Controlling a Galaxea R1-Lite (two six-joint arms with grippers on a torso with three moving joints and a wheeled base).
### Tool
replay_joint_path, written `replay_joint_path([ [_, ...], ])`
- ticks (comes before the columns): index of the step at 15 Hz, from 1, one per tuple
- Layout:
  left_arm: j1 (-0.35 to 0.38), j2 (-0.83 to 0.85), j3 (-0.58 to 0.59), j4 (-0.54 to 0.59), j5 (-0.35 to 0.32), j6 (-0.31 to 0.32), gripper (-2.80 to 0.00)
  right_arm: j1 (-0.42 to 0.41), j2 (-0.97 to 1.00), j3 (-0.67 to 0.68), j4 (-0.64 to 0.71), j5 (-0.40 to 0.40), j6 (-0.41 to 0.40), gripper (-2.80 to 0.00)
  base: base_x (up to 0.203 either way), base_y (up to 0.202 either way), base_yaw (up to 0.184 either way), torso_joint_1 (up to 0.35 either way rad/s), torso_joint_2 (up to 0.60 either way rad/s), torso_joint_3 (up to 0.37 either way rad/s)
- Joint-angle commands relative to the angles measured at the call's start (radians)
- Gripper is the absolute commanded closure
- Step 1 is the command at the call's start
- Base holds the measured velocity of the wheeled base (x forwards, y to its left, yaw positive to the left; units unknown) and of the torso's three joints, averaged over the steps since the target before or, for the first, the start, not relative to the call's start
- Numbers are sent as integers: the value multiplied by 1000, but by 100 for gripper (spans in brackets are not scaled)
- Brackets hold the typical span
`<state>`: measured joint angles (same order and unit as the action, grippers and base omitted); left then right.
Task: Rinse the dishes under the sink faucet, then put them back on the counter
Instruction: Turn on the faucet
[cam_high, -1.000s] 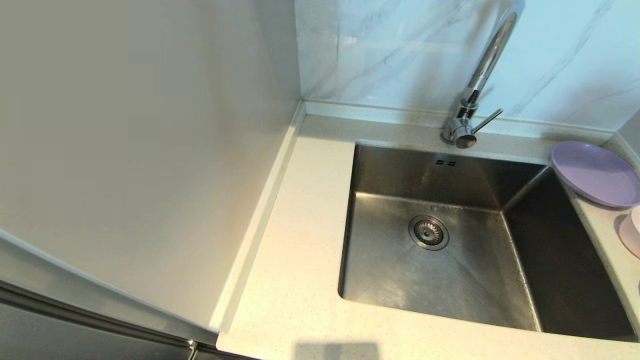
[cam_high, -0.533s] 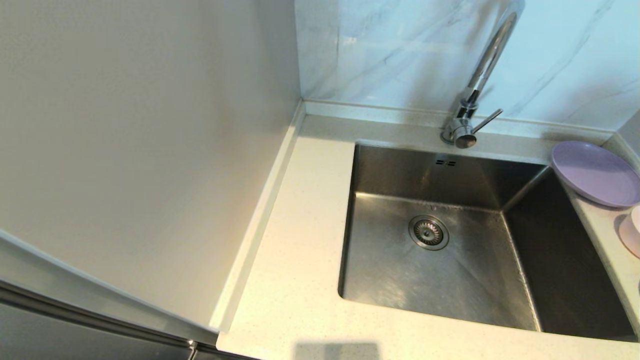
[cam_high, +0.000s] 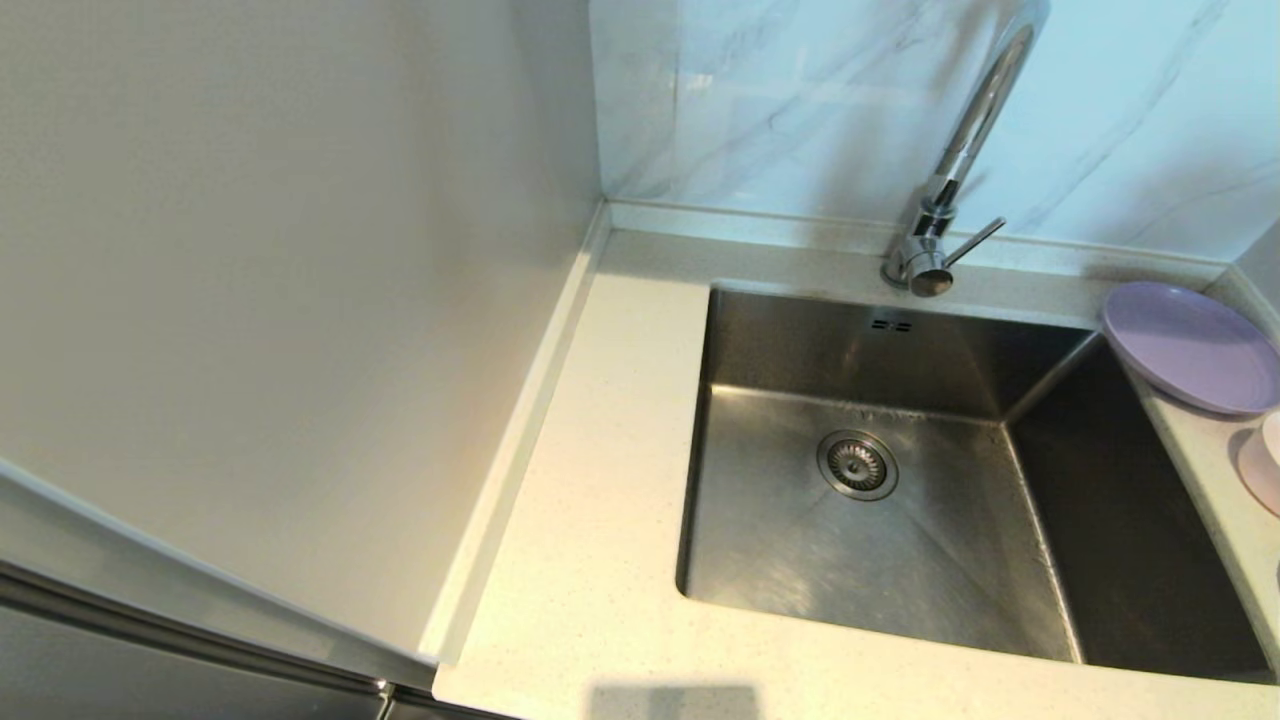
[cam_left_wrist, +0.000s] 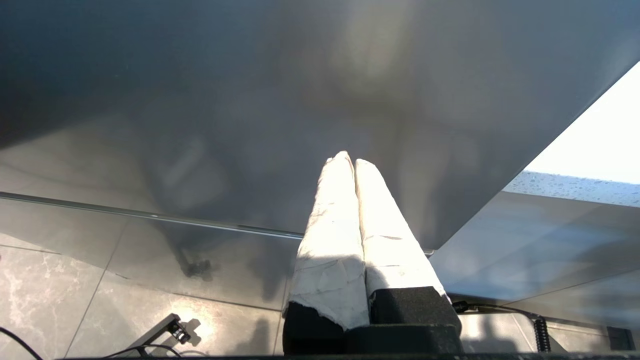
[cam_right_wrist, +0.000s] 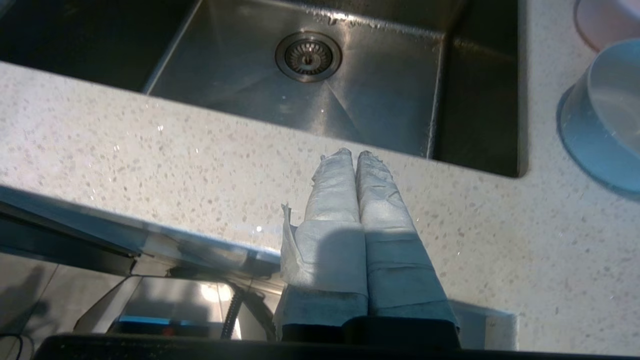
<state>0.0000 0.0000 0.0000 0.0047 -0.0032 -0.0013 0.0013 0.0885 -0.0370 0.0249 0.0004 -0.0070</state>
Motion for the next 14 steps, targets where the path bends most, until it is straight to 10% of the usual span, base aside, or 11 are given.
replay_joint_path([
  [1,0,0,0,0,0,0,0,4,89,-54,-5,2,1,0,0,0,0,0,0,0],
  [14,0,0,0,0,0,0,0,15,537,-377,-5,2,15,0,0,0,0,0,0,0],
])
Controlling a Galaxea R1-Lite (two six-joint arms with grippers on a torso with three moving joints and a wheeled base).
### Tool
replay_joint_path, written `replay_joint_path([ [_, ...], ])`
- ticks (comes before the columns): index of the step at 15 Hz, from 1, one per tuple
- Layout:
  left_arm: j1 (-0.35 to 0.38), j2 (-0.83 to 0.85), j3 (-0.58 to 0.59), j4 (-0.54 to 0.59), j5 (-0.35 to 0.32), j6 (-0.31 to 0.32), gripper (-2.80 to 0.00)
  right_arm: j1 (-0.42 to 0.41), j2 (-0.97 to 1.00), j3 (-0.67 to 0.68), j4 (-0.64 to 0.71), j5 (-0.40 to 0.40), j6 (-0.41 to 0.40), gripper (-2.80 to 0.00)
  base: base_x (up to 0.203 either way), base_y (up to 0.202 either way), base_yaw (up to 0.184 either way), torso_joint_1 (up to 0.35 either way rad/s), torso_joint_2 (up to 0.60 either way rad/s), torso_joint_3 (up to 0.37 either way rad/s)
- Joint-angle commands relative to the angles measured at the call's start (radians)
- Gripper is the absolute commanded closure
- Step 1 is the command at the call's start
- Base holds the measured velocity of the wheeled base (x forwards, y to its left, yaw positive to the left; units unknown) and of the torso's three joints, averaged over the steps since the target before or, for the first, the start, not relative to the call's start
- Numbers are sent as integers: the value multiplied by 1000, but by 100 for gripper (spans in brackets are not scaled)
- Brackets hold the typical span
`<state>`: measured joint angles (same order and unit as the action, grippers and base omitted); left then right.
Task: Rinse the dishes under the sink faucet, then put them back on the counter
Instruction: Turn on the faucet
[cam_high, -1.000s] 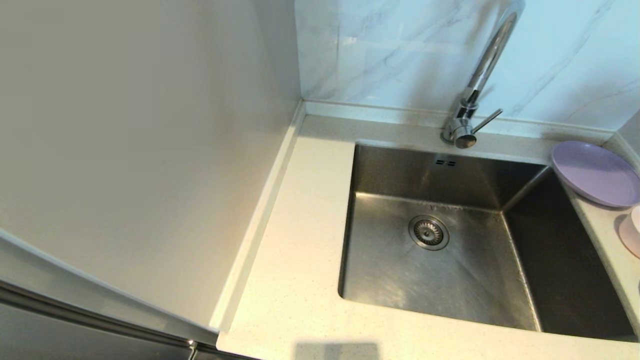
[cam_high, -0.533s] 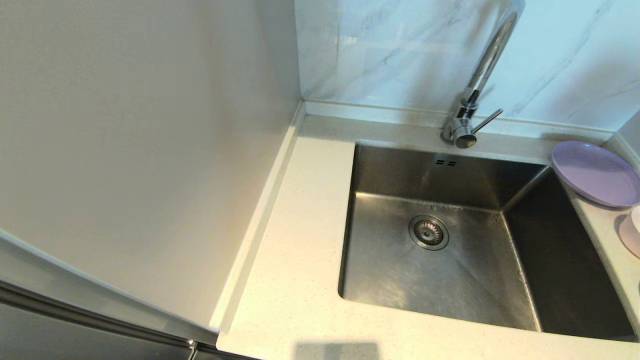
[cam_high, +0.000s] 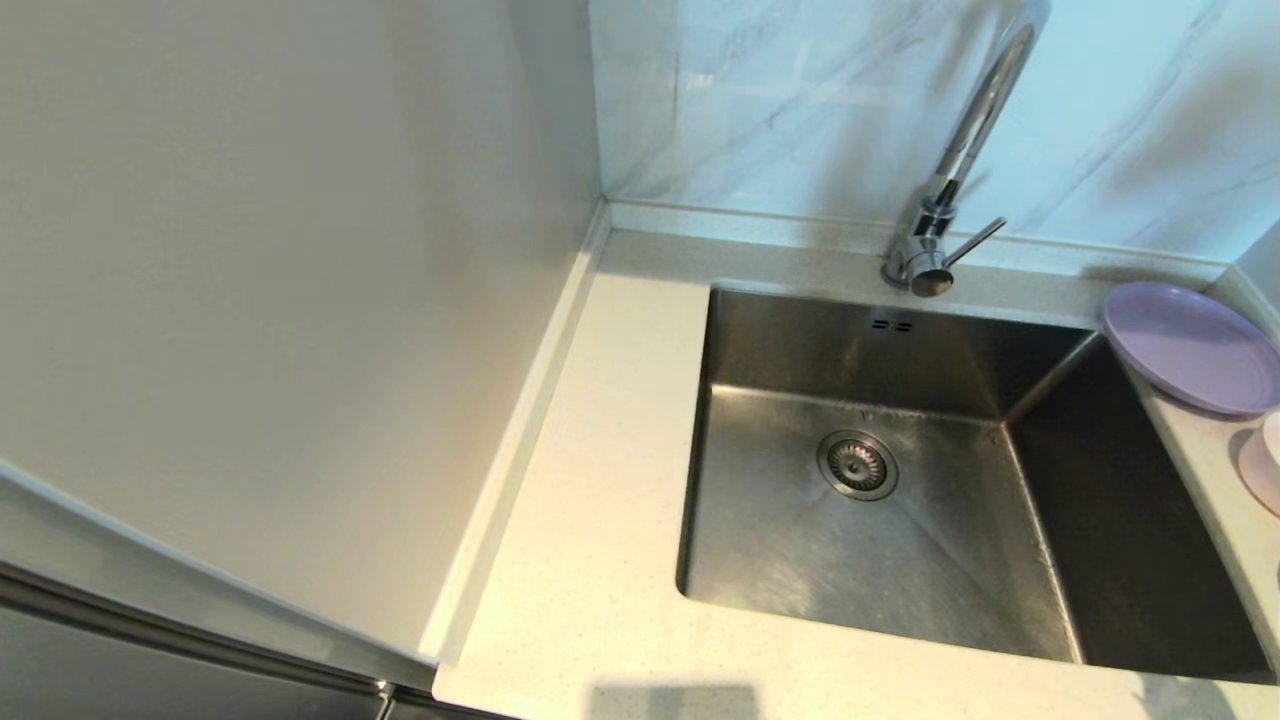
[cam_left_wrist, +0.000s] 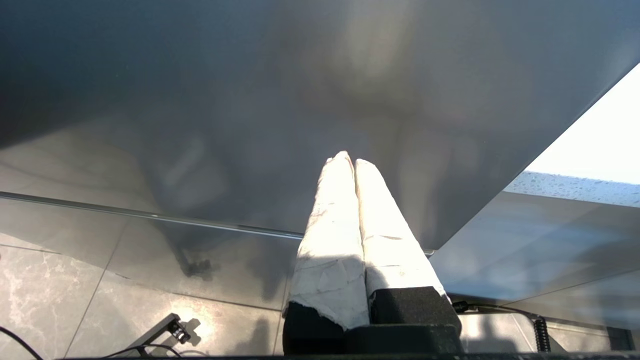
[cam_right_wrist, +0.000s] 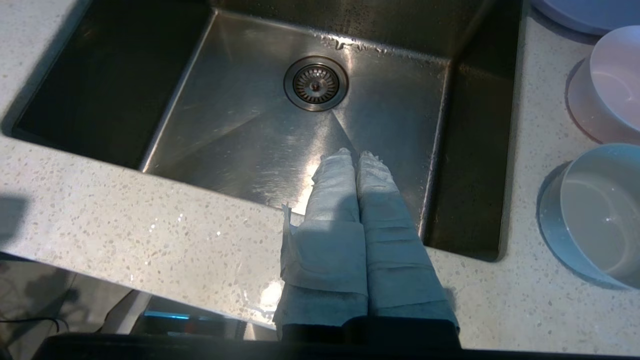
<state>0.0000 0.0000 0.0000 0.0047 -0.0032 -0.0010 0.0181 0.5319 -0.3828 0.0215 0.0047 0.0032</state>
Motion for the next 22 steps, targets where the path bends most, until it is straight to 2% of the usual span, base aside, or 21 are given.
replay_joint_path([
  [1,0,0,0,0,0,-1,0,-2,142,-56,-3,-13,30,0,0,0,0,0,0,0],
  [5,0,0,0,0,0,-1,0,-8,377,-283,42,-81,228,0,0,0,0,0,0,0],
  [8,0,0,0,0,0,-1,0,-50,512,-434,94,-88,361,0,0,0,0,0,0,0],
  [11,0,0,0,0,0,-1,0,-76,602,-528,99,-80,477,0,0,0,0,0,0,0],
  [14,0,0,0,0,0,-1,0,-114,682,-625,101,-40,554,0,0,0,0,0,0,0],
  [16,0,0,0,0,0,-1,0,-146,735,-685,102,-1,574,0,0,0,0,0,0,0],
  [22,0,0,0,0,0,-1,0,-182,927,-922,166,19,670,0,0,0,0,0,0,0],
])
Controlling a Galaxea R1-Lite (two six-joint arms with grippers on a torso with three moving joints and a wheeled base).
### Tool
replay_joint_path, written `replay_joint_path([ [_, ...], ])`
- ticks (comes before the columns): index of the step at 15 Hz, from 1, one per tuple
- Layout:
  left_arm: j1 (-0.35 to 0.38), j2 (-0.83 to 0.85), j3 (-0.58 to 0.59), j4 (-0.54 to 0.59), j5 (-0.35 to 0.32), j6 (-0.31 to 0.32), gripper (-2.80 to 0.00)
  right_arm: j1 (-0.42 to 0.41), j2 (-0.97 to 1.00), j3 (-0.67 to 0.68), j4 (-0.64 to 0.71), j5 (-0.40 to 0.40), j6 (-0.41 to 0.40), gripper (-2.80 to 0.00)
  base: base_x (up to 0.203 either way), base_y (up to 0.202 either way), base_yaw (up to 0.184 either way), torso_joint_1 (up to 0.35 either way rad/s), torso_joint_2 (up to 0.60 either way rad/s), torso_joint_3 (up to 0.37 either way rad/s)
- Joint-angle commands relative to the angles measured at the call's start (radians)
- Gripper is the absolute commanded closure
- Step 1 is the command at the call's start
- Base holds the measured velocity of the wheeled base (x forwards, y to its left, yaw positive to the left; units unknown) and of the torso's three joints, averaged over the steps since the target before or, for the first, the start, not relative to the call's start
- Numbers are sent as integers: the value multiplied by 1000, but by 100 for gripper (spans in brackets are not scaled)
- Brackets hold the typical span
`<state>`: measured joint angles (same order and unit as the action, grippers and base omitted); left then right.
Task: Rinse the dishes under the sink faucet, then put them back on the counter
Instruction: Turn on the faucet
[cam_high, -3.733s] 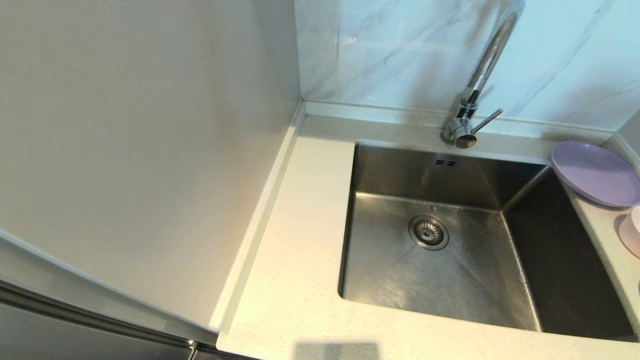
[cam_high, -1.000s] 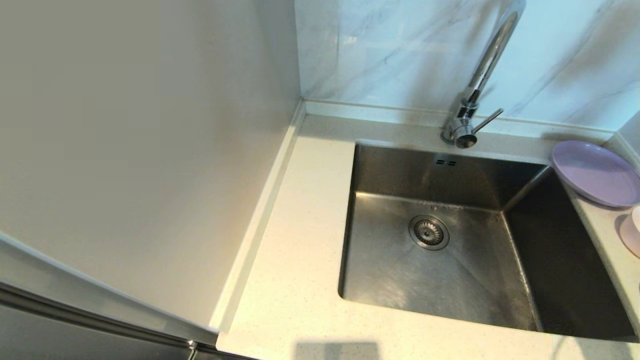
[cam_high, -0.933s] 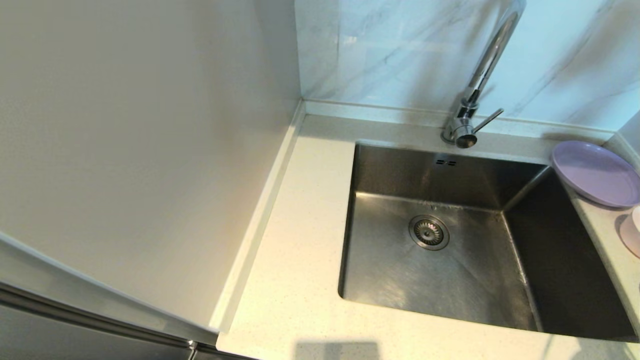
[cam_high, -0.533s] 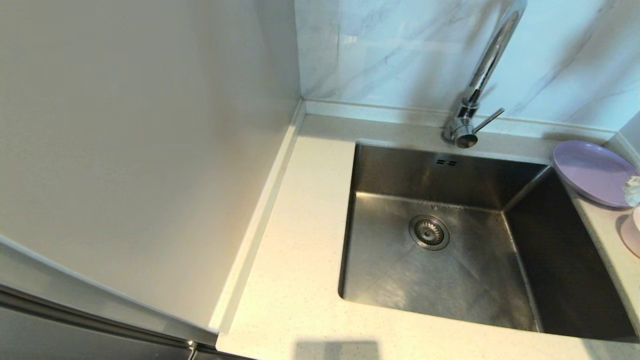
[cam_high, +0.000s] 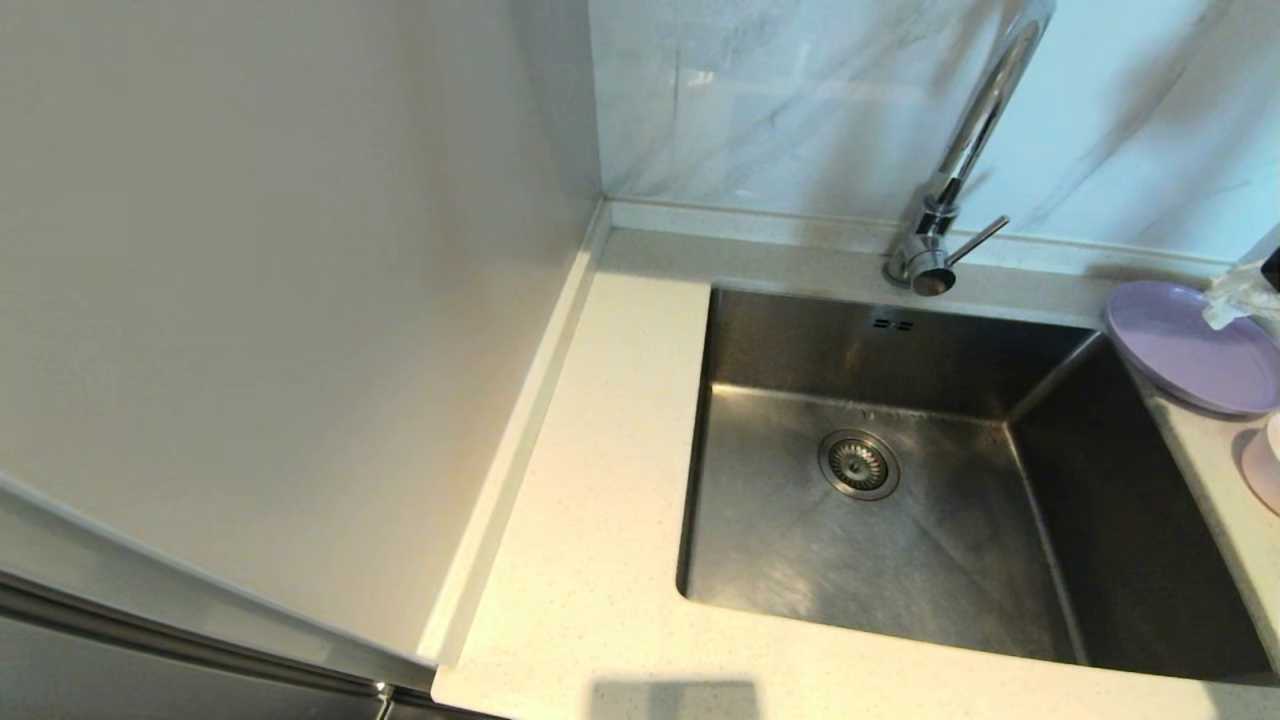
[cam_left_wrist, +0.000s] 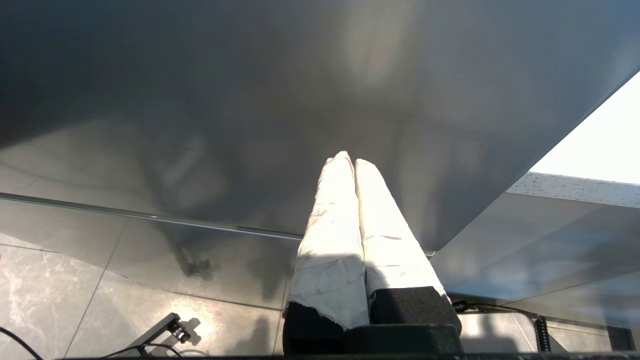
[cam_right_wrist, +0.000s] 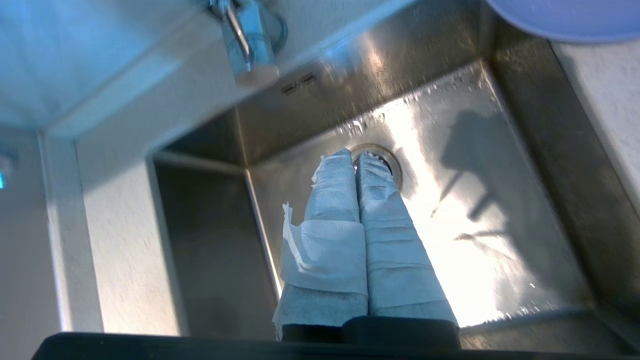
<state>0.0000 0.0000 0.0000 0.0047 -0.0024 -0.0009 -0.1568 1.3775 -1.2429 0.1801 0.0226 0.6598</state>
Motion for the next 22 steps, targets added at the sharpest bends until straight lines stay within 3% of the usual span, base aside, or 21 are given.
replay_joint_path([
  [1,0,0,0,0,-1,-1,0,-9,113,-96,11,3,25,0,0,0,0,0,0,0],
  [5,0,0,0,0,-1,-1,0,-25,251,-242,13,35,90,0,0,0,0,0,0,0],
  [12,0,0,0,0,-1,-1,0,-73,419,-467,13,103,333,0,0,0,0,0,0,0],
  [14,0,0,0,0,-1,-1,0,-110,470,-552,14,155,384,0,0,0,0,0,0,0],
  [17,0,0,0,0,-1,-1,0,-153,519,-609,13,288,567,0,0,0,0,0,0,0],
  [22,0,0,0,0,-1,-1,0,-180,592,-644,6,434,807,0,0,0,0,0,0,0],
])
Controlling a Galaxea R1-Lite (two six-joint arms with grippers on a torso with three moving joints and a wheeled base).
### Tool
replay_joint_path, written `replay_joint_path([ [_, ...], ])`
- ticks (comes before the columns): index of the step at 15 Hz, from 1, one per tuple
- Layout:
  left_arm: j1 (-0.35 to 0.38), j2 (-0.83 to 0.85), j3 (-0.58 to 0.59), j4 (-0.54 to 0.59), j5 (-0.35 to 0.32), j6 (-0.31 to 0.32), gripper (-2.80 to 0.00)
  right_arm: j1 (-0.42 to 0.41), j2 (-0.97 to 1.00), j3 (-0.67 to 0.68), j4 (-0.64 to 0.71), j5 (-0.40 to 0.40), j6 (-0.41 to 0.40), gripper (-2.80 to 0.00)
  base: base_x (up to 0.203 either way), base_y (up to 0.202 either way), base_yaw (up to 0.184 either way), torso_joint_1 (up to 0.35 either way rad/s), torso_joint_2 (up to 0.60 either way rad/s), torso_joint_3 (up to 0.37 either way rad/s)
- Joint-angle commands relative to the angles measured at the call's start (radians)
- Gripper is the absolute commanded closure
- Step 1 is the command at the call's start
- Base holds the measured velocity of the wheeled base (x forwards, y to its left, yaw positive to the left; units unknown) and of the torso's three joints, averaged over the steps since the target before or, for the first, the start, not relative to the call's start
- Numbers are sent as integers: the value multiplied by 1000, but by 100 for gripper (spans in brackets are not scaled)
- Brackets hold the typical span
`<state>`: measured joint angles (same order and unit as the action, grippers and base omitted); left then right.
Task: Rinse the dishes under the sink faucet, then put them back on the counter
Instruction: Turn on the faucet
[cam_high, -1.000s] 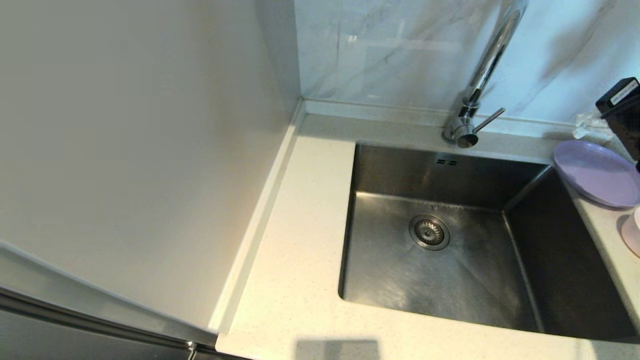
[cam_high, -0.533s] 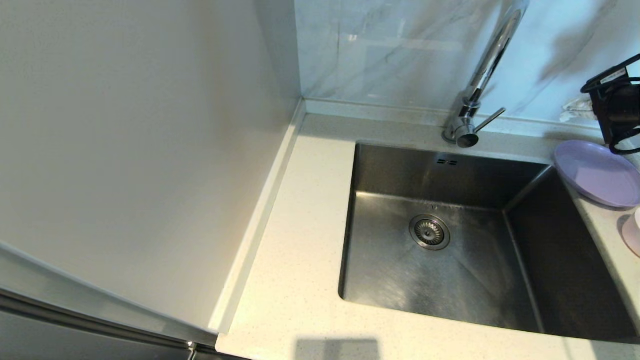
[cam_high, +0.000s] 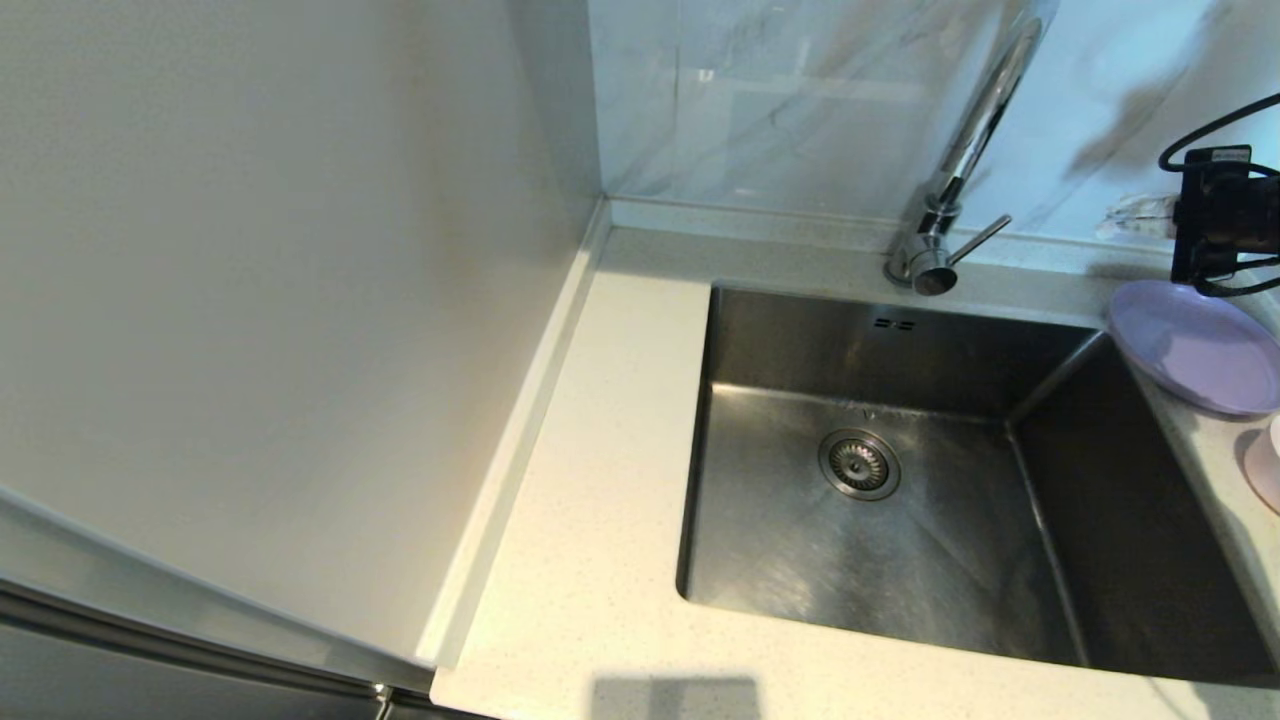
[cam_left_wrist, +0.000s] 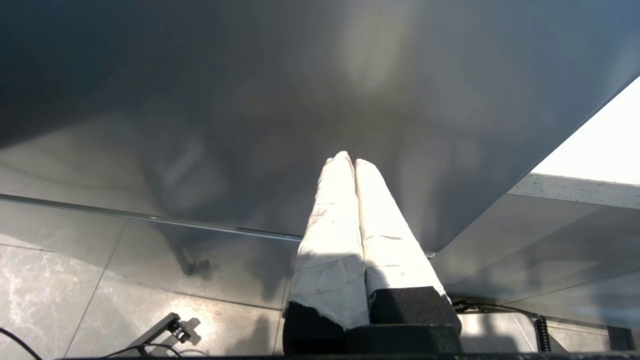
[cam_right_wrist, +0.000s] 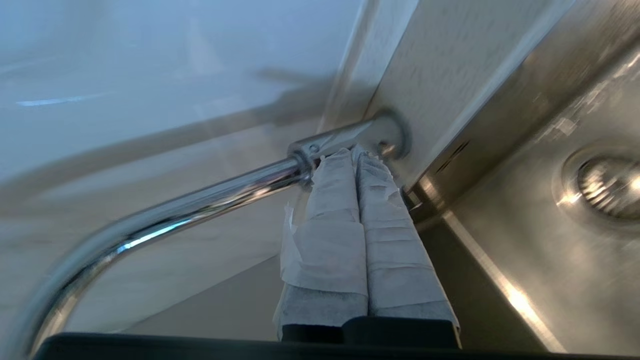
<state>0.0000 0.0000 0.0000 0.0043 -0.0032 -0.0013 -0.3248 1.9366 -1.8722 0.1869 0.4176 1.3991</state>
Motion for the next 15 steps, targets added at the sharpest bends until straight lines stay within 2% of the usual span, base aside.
replay_joint_path([
  [1,0,0,0,0,0,0,0,-17,49,-24,-4,68,104,0,0,0,0,0,0,0],
  [5,0,0,0,0,-1,0,0,-12,116,-69,-81,108,157,0,0,0,0,0,0,0],
  [9,0,0,0,0,0,0,0,-13,161,-72,-229,214,252,0,0,0,0,0,0,0],
  [15,0,0,0,0,0,0,0,-12,207,-61,-309,345,256,0,0,0,0,0,0,0],
])
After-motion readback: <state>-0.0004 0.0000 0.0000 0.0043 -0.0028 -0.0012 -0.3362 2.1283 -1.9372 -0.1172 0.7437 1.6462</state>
